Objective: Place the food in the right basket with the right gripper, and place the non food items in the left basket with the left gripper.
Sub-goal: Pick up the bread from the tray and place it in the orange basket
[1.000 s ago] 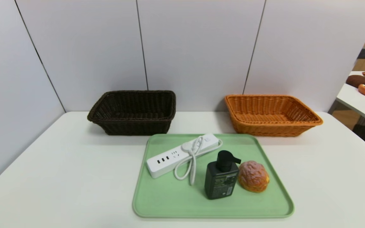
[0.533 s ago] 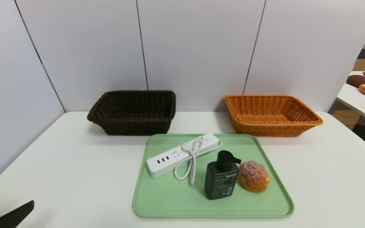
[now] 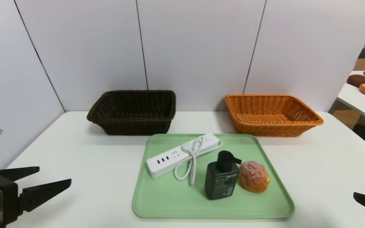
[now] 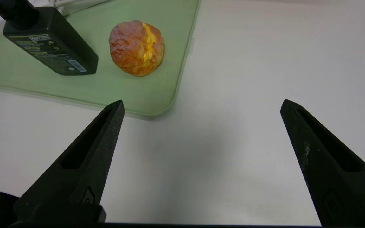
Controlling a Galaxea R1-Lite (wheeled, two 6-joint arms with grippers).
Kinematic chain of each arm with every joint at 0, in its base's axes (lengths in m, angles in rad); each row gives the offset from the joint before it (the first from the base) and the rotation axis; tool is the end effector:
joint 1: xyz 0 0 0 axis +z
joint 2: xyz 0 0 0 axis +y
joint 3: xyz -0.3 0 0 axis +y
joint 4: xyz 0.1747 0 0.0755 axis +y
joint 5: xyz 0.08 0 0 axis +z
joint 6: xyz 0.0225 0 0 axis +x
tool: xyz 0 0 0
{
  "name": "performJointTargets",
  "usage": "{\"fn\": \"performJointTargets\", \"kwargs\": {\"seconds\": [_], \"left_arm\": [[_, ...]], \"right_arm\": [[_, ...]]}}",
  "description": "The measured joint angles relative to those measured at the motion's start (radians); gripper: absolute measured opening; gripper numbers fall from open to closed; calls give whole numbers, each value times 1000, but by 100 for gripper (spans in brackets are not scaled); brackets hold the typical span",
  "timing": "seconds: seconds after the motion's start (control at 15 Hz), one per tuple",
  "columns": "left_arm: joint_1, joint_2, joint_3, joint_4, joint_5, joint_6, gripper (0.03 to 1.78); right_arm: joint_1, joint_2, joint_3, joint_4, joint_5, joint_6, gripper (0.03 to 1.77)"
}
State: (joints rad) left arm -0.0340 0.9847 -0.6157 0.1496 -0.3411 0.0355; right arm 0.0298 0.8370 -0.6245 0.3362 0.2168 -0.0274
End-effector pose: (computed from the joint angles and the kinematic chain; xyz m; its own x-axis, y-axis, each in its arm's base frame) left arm 0.1118 -0.0113 0.2072 0.8066 -0.3622 -0.4671 0.3398 0.9308 -0.1349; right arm 0.0726 0.0070 0.2066 0.8265 0.2398 -0.5094 -0.2267 0.9699 0.0888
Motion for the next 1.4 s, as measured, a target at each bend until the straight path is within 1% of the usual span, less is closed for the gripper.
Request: {"fn": "performJointTargets", "kwargs": {"seconds": [0.13,0.2,0.33,0.53,0.73,0.93,1.0,1.27,1.4], "left_arm": [[-19,79,-25,-39,-29,13,169],[-26,111,-31,-62,-34,23,169],[-36,172,-36,-105,-37,42,169],[-42,231,-38,-137,-39,45,169],[-44,257,-37,-140,-36,44,169],[-44,268,-37,-140,-36,44,169],[-44,269,-37,-141,-36,44,169],[-44,272,-37,-140,-34,44,169],[-44,271,-40,-140,-33,45,169]], "right_arm": [[3,113,-36,-25,34,-28,170],[9,166,-50,-46,51,-39,170],[40,267,-83,-84,68,-53,170],[120,391,-132,-95,72,-56,170],[195,485,-179,-95,74,-54,170],[233,558,-217,-95,76,-63,170],[237,573,-227,-94,79,-80,170],[251,611,-240,-80,109,-226,170],[256,634,-240,-82,114,-291,170]]}}
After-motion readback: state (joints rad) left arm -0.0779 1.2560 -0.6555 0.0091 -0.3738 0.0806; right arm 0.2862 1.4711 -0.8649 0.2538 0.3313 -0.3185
